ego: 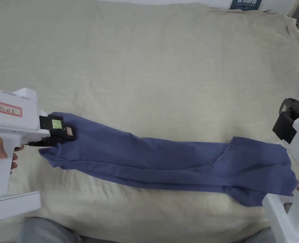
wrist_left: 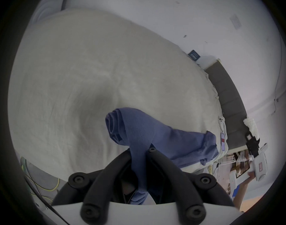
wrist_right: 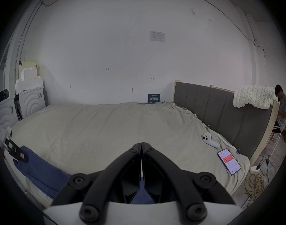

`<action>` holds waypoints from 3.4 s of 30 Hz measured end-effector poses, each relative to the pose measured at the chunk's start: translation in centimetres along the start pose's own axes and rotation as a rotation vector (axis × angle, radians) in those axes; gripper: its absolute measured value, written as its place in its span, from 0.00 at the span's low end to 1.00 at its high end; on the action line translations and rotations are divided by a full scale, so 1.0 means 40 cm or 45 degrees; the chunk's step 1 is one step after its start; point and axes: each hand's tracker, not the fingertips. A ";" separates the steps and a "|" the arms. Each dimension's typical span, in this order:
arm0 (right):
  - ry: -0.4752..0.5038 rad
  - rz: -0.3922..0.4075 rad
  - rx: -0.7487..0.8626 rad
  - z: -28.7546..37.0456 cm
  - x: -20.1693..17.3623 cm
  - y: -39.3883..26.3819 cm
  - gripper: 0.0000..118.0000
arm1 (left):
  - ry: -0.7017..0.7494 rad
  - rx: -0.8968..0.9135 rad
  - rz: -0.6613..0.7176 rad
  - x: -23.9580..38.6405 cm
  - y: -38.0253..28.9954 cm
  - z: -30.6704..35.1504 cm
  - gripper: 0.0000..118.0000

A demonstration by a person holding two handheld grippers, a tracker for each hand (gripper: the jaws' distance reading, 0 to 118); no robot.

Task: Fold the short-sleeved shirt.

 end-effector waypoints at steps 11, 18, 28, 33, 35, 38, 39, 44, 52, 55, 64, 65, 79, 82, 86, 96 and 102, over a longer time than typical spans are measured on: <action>-0.050 -0.067 0.045 0.043 0.082 0.005 0.00 | -0.199 -0.148 -0.212 0.327 -0.046 -0.162 0.02; -0.110 -0.092 0.047 0.068 0.141 -0.004 0.00 | -0.142 -0.278 -0.237 0.495 -0.118 -0.420 0.02; -0.184 -0.100 0.012 0.081 0.212 -0.027 0.00 | -0.044 -0.337 -0.200 0.572 -0.188 -0.619 0.86; -0.186 -0.119 0.003 0.070 0.226 -0.030 0.00 | -0.205 -0.309 -0.187 0.583 -0.143 -0.529 1.00; -0.181 -0.106 0.015 0.070 0.222 -0.026 0.00 | -0.216 -0.214 -0.229 0.579 -0.114 -0.470 1.00; -0.162 -0.101 0.027 0.070 0.214 -0.020 0.00 | -0.147 -0.023 -0.344 0.559 -0.094 -0.397 0.97; -0.156 -0.101 0.028 0.070 0.213 -0.018 0.00 | -0.097 0.077 -0.392 0.552 -0.098 -0.377 0.88; -0.134 -0.096 0.032 0.071 0.198 -0.017 0.00 | 0.149 0.240 -0.504 0.506 -0.153 -0.384 0.13; -0.136 -0.096 0.009 0.080 0.218 -0.030 0.00 | 0.170 0.199 -0.435 0.480 -0.316 -0.523 0.00; -0.153 -0.104 0.000 0.082 0.236 -0.037 0.00 | 0.147 0.097 -0.548 0.511 -0.377 -0.580 0.00; -0.214 -0.119 -0.037 0.093 0.282 -0.060 0.00 | 0.183 0.182 -0.714 0.624 -0.421 -0.623 0.00; -0.220 -0.122 -0.040 0.093 0.285 -0.061 0.00 | 0.160 0.180 -0.725 0.636 -0.425 -0.625 0.00; -0.244 -0.113 -0.024 0.104 0.278 -0.032 0.00 | -0.355 0.107 -0.607 0.734 -0.277 -0.486 0.00; -0.222 -0.119 -0.007 0.101 0.263 -0.023 0.00 | -0.435 0.156 -0.481 0.663 -0.170 -0.406 0.00; -0.181 -0.106 0.003 0.091 0.232 -0.015 0.00 | -0.465 0.131 -0.385 0.524 -0.055 -0.333 0.07; -0.091 -0.096 0.023 0.073 0.161 -0.009 0.00 | -0.320 -0.025 -0.239 0.213 -0.047 -0.303 1.00; -0.093 -0.094 0.017 0.071 0.139 -0.005 0.00 | -0.398 -0.227 0.012 0.088 -0.091 -0.384 1.00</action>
